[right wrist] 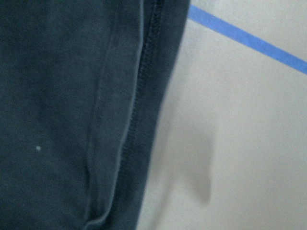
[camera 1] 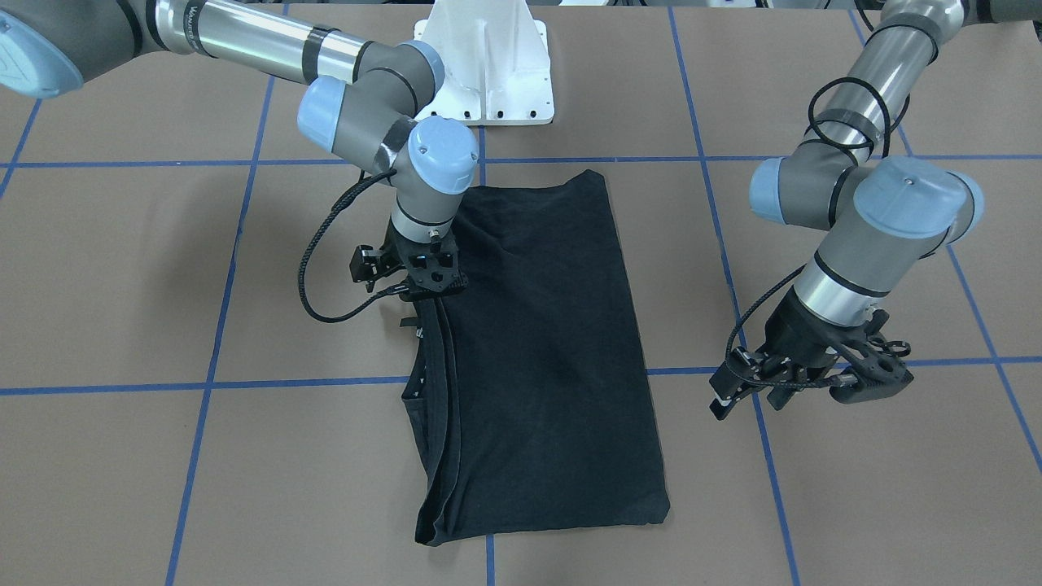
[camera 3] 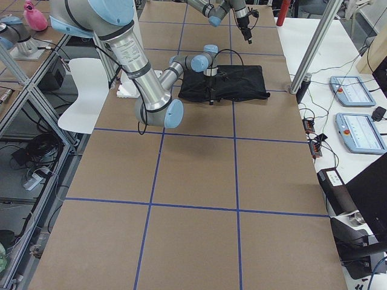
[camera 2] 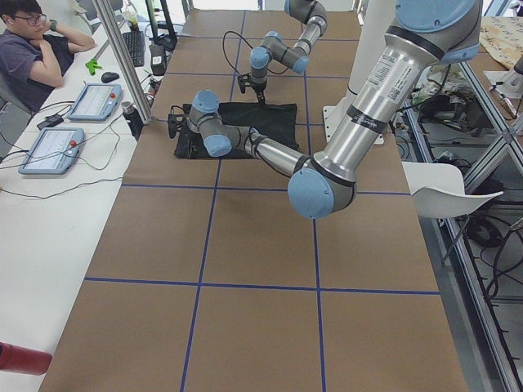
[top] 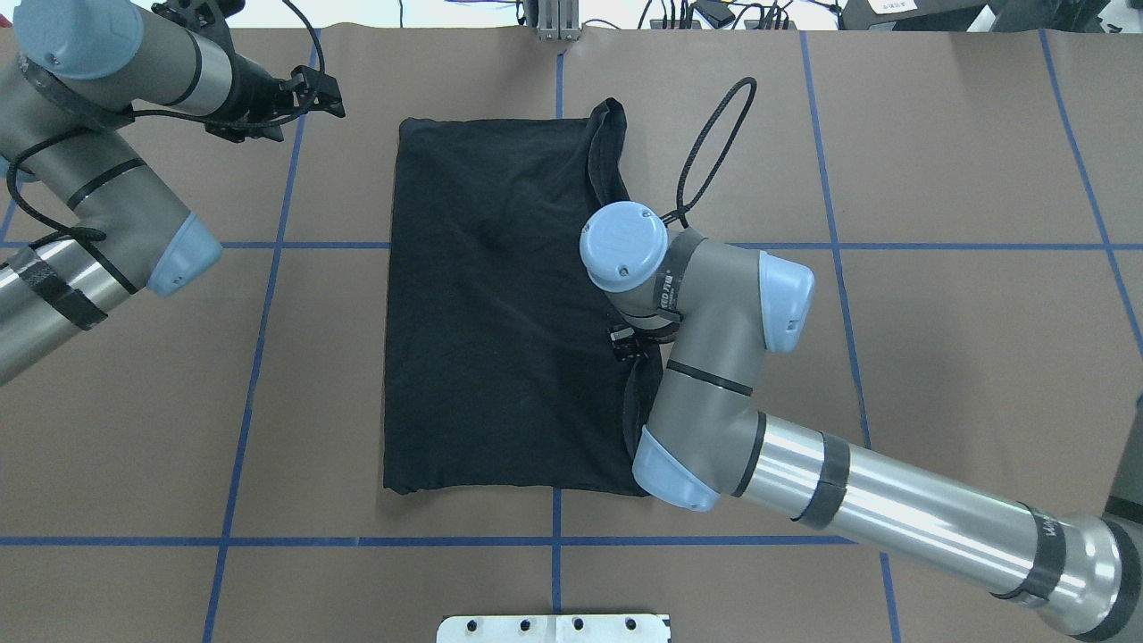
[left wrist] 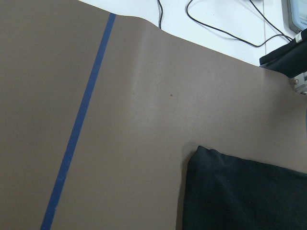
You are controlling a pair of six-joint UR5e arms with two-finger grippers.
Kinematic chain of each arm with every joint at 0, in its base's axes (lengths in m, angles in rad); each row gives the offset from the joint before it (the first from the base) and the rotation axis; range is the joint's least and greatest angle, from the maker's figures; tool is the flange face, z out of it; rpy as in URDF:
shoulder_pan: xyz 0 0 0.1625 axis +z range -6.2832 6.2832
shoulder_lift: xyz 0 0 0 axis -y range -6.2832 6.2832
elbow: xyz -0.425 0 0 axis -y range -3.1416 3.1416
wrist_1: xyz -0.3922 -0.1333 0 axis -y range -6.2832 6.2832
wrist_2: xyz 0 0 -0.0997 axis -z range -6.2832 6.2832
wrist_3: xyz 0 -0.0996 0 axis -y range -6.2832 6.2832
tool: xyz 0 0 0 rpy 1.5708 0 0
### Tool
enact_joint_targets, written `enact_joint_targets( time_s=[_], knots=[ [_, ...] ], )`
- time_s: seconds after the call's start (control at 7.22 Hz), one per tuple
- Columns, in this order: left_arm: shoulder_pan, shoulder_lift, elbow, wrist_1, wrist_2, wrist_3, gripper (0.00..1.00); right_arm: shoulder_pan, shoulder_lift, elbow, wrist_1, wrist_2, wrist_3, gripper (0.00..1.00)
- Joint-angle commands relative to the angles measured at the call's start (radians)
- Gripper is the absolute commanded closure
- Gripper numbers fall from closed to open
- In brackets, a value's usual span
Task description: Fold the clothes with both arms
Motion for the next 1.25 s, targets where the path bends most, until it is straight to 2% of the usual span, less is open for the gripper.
enact_joint_targets(
  time_s=[0.0, 0.42, 1.11],
  knots=[
    [0.0, 0.0, -0.004, 0.0, 0.0, -0.014, 0.0, 0.017, -0.082, 0.116, -0.058, 0.015, -0.045, 0.0],
    [0.0, -0.003, -0.004, 0.0, -0.001, -0.02, 0.0, 0.044, -0.048, 0.159, -0.089, 0.075, -0.046, 0.0],
    [0.0, 0.008, -0.012, 0.0, -0.001, -0.021, 0.0, -0.071, 0.028, 0.15, -0.077, 0.054, 0.02, 0.0]
  ],
)
